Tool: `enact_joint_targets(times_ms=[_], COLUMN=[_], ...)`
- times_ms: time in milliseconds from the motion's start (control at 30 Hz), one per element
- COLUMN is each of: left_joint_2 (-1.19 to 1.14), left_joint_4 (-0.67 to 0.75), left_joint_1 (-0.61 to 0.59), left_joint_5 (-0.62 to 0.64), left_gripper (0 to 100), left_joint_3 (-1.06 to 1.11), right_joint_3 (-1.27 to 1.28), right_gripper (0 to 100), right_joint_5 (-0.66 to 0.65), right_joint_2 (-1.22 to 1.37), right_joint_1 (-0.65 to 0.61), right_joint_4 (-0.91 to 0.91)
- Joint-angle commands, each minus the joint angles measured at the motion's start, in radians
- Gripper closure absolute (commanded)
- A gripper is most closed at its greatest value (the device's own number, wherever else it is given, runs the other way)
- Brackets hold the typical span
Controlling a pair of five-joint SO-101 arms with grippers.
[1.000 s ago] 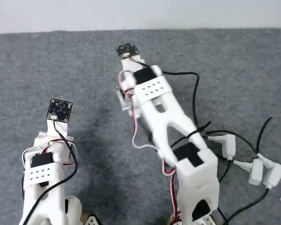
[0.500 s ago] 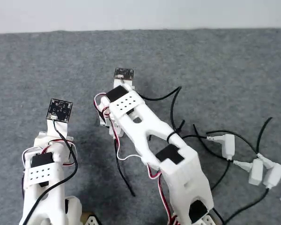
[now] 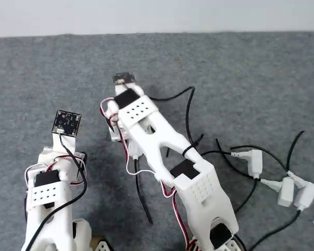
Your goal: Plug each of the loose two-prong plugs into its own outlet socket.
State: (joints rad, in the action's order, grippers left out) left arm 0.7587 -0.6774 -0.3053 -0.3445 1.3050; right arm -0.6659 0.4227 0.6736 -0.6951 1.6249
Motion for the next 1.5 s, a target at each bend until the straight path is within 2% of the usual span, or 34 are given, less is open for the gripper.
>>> enact_joint_targets(times_ms=[0,100,233,333,400,500,567,733,867,1000,1167,1467], left_joint_2=[0.018,0.018,0.018,0.015,0.011,0.009,0.009,0.009,-0.008,-0.207,-0.508,-0.531], left_joint_4=[-0.041,-0.098,-0.178,-0.215,-0.192,-0.055,0.043,0.143,0.181,0.310,0.308,0.276], left_joint_1=[0.051,0.150,0.316,0.436,0.535,0.617,0.629,0.565,0.543,0.543,0.545,0.661], left_joint_5=[0.014,0.094,0.342,0.505,0.575,0.643,0.694,0.786,0.798,0.844,0.850,0.850], left_gripper=[80,80,80,80,82,91,99,99,99,99,99,99], left_joint_3=[-0.005,-0.018,-0.056,-0.088,-0.093,-0.091,-0.091,-0.091,-0.091,-0.134,-0.317,-0.332], right_joint_3=[-0.198,-0.224,-0.222,-0.249,-0.250,-0.252,-0.250,-0.236,-0.219,-0.216,-0.216,-0.216], right_gripper=[74.2,77.4,88.5,99.3,98.2,98.7,98.9,98.9,98.9,98.9,98.9,98.9], right_joint_5=[-0.074,-0.153,-0.178,-0.256,-0.295,-0.292,-0.292,-0.302,-0.373,-0.371,-0.371,-0.377], right_joint_2=[-0.016,-0.021,-0.035,-0.062,-0.081,-0.085,-0.082,-0.082,-0.082,-0.082,-0.082,-0.082], right_joint_1=[0.007,0.053,0.170,0.243,0.280,0.332,0.348,0.366,0.364,0.366,0.367,0.390], right_joint_4=[0.157,0.174,0.171,0.170,0.171,0.168,0.168,0.166,0.147,0.142,0.142,0.142])
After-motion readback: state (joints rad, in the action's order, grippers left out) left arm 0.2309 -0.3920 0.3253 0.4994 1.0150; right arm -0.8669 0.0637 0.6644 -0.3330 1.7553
